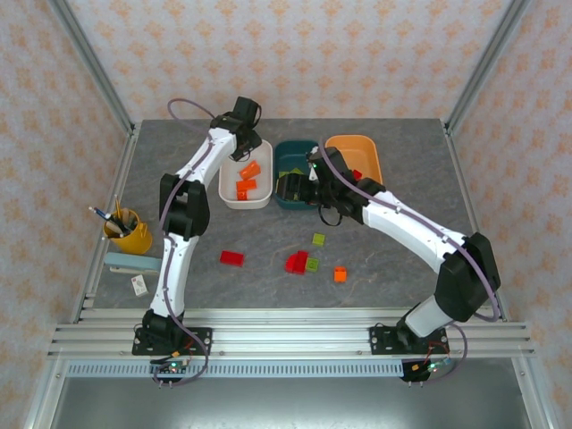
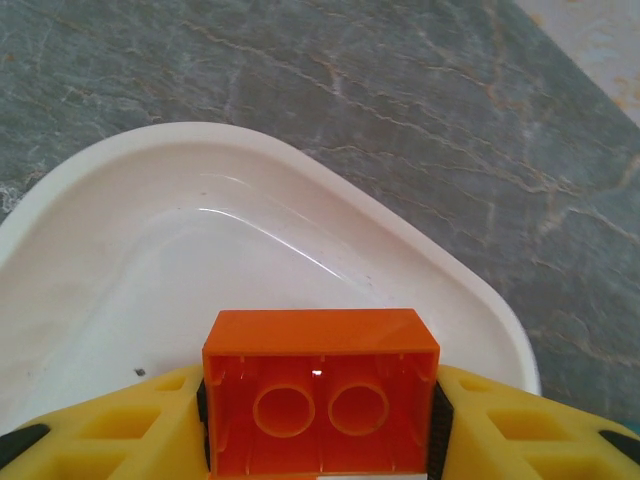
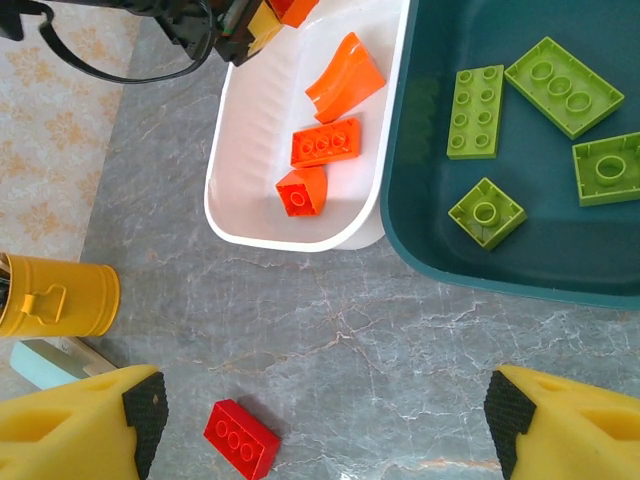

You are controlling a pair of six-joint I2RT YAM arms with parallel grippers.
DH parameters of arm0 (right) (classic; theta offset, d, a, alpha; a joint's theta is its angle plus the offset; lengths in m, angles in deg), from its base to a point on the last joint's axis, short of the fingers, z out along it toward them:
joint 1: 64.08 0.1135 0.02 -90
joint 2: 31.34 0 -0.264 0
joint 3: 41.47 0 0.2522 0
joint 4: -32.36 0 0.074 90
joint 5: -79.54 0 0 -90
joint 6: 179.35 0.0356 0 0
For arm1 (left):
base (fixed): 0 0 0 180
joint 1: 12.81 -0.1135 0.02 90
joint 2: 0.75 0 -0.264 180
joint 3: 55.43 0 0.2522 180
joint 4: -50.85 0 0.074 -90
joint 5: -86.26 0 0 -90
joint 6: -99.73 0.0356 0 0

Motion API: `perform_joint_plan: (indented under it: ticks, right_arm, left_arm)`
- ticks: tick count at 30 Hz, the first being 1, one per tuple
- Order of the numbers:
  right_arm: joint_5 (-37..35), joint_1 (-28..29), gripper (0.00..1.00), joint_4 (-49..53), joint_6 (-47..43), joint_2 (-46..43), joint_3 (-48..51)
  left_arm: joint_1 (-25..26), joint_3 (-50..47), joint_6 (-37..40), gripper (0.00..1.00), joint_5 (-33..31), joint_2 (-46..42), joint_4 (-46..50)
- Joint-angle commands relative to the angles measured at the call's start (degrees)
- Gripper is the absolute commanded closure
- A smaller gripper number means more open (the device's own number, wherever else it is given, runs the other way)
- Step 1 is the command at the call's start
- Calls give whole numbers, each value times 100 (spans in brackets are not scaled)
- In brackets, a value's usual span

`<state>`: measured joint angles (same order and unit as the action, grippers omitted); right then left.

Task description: Sort the legos into containers by color

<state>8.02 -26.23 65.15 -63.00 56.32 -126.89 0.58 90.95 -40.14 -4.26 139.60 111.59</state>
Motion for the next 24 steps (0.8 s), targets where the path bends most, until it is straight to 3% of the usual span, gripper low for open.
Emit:
perform_joint_plan:
  ticks: [1,4,9,13,19,24]
  right_arm:
    - [50,-29,15,-193,122,-38,-143]
    - [63,-40,15,-172,134,-64,-85]
    - [111,-43,15,-54,40,-20,-127]
    - [127,1,15,192,-327,41,-255]
    - [42,459,16,636,-1390,342,-484]
    - [-112,1226,16,1037,-2479,919,-792]
  left_arm:
    - [-76,221,-307,47,-133,132,35]
    - [-81,238,-317,42,27,276,72]
    - [-70,200,-281,22,259,229,244]
    - [-62,-63,-143,18,312,-223,135]
    - [-7,-847,-120,15,299,-1491,110]
    - [-2,-2537,-370,14,103,-3222,320]
